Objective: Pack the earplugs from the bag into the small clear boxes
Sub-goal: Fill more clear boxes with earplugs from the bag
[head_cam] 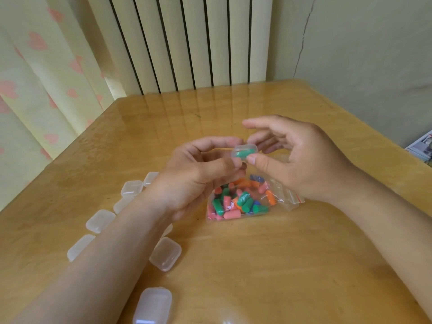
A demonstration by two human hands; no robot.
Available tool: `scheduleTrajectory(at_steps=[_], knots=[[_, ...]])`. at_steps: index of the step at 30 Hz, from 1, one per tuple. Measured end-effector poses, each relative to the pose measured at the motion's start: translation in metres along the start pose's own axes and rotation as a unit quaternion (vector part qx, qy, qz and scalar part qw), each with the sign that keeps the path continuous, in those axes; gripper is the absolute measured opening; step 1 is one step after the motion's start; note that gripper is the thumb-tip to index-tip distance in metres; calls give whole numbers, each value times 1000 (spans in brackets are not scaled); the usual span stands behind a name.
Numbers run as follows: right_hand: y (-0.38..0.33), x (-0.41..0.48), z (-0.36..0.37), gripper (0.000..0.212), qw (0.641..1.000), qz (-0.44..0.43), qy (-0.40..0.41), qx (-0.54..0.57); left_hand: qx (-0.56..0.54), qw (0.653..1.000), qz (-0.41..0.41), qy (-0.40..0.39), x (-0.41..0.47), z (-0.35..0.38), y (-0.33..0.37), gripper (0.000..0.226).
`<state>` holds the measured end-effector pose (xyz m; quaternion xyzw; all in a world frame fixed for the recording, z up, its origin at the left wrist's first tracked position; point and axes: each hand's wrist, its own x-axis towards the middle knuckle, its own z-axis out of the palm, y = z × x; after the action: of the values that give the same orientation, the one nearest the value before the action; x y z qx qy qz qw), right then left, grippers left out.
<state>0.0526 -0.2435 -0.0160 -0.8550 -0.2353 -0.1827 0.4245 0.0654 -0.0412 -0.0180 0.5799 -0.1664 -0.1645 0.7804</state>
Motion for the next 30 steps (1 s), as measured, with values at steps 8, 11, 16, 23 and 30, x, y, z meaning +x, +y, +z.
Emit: scheduleTrajectory(at_steps=[8, 11, 16, 23, 30], knots=[[4, 0, 1, 21, 1000, -7, 7, -1, 133, 987, 75, 42, 1, -1, -7, 29], [4, 0, 1, 20, 1000, -8, 3, -4, 145, 985, 84, 42, 1, 0, -7, 23], [2, 0, 1, 16, 1000, -15, 7, -9, 161, 982, 91, 39, 2, -1, -8, 19], [2, 0, 2, 14, 1000, -12, 11, -1, 170, 979, 102, 39, 2, -2, -8, 16], [-1, -2, 4, 16, 1000, -7, -2, 4, 200, 971, 118, 59, 1, -4, -6, 18]])
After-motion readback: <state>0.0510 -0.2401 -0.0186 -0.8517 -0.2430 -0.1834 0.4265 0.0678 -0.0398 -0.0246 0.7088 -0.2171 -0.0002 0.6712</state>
